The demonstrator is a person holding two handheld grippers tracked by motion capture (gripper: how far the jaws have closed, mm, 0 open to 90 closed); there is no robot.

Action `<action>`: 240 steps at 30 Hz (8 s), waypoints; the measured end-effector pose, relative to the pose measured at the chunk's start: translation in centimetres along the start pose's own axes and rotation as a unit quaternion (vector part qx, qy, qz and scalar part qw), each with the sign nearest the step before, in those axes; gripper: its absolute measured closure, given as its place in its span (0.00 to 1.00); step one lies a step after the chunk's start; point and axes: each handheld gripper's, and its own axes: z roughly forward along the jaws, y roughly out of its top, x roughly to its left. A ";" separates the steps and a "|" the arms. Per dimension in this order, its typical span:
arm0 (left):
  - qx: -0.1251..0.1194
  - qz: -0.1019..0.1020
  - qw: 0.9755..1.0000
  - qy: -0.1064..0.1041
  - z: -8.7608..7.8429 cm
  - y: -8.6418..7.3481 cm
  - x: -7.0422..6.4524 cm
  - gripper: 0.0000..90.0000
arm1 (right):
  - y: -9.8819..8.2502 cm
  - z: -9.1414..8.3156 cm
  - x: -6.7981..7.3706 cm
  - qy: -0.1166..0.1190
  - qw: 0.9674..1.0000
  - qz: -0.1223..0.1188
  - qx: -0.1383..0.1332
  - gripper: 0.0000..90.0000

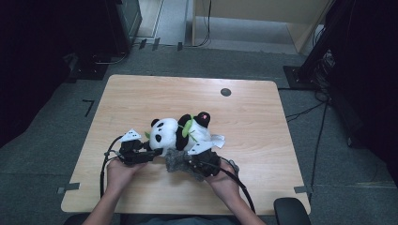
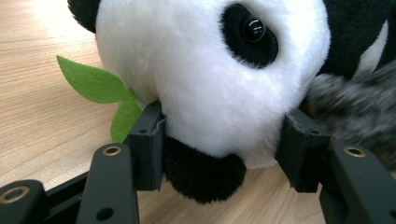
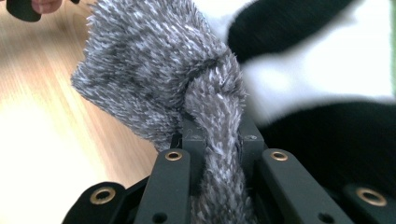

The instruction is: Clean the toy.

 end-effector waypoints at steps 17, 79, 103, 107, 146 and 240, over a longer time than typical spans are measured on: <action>-0.001 -0.004 1.000 -0.003 0.0 0.1 0.1 0.47 | -3.2 -4.7 -4.7 0.008 0.999 0.051 0.001 0.88; -0.005 0.016 1.000 -0.002 0.0 0.4 0.4 0.35 | -7.8 -2.7 -25.7 -0.152 0.958 0.234 -0.065 0.64; -0.018 0.009 0.999 -0.036 0.0 0.9 0.8 0.15 | -5.1 -5.2 -21.6 -0.103 0.961 0.224 -0.128 0.32; -0.021 0.010 0.999 -0.034 0.0 1.0 0.8 0.15 | -4.6 -5.4 -20.3 -0.098 0.964 0.210 -0.128 0.32; -0.016 0.024 0.999 -0.019 0.3 1.1 0.6 0.16 | 0.2 -5.7 -6.1 0.019 0.986 0.070 -0.150 0.20; -0.052 0.010 0.995 -0.082 -3.3 5.2 -0.2 0.52 | 0.9 -2.6 -8.3 0.066 0.987 0.013 -0.145 0.04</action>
